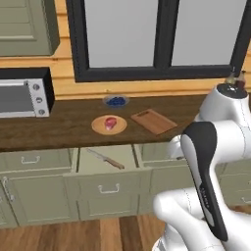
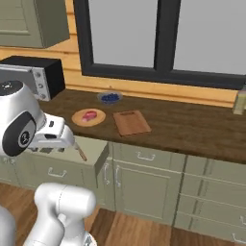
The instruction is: Pick up the knife from the drawer and place it on the cutting board. Then place the meat from the plate to the cutting board.
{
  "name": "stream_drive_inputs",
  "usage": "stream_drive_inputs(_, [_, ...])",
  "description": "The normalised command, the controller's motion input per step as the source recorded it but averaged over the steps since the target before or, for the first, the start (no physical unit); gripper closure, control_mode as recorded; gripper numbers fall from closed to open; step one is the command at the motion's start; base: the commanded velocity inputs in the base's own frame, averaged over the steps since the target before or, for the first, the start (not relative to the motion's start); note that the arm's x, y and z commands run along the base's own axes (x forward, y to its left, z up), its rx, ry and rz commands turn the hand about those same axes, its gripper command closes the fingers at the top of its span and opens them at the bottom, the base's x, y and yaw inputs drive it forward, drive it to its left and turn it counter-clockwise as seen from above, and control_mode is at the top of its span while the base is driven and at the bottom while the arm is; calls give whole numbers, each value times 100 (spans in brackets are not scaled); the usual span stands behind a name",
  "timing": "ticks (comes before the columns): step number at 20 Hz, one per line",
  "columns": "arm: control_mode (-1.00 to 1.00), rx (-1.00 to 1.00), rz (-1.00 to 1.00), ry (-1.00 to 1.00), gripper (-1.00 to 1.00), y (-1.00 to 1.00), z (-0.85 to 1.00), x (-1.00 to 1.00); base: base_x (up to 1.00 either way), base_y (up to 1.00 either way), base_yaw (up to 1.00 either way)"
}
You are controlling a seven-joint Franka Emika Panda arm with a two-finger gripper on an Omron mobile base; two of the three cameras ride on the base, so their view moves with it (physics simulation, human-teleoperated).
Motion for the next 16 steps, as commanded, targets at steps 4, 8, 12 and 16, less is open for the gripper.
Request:
stream_drive_inputs(4, [100,0,0,0,-100,0,0,0,75,-100,26])
stream_drive_inputs(8, [100,0,0,0,-100,0,0,0,79,-77,26])
stream_drive_inputs(12, [100,0,0,0,-100,0,0,0,39,-17,30])
stream_drive_inputs(16, [100,0,0,0,-100,0,0,0,26,6,29])
